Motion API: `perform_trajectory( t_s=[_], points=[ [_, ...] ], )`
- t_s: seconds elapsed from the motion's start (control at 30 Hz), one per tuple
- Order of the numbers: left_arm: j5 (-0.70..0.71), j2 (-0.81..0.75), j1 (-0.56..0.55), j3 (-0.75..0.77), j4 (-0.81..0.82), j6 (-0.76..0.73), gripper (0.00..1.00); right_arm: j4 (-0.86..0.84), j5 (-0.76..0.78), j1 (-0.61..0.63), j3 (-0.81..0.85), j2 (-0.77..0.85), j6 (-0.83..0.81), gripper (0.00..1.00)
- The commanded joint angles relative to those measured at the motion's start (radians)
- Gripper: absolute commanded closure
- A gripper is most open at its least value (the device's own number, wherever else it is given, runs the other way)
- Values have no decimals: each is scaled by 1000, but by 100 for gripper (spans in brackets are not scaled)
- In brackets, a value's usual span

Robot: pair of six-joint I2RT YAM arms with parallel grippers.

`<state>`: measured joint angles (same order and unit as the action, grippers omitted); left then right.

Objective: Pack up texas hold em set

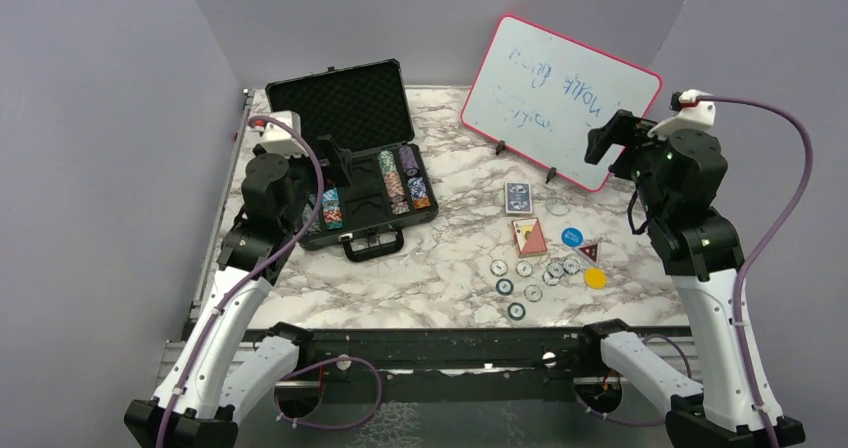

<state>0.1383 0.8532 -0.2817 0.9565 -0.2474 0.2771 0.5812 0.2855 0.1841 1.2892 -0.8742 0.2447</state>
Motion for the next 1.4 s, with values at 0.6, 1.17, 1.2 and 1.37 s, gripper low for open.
perform_trajectory(
  t_s=[0.6,1.17,1.2,1.37],
  points=[
    [-440,-64,-121,-340,214,231,1,94,-201,234,-191,-470,337,5],
    [-393,182,-134,-189,274,218,1,-22,56,228,-48,-915,245,0],
    [-397,196,-134,-179,276,208,1,-39,40,218,-51,-927,245,0],
    [-394,252,-134,-161,301,195,1,-99,3,191,-64,-967,204,1]
  ],
)
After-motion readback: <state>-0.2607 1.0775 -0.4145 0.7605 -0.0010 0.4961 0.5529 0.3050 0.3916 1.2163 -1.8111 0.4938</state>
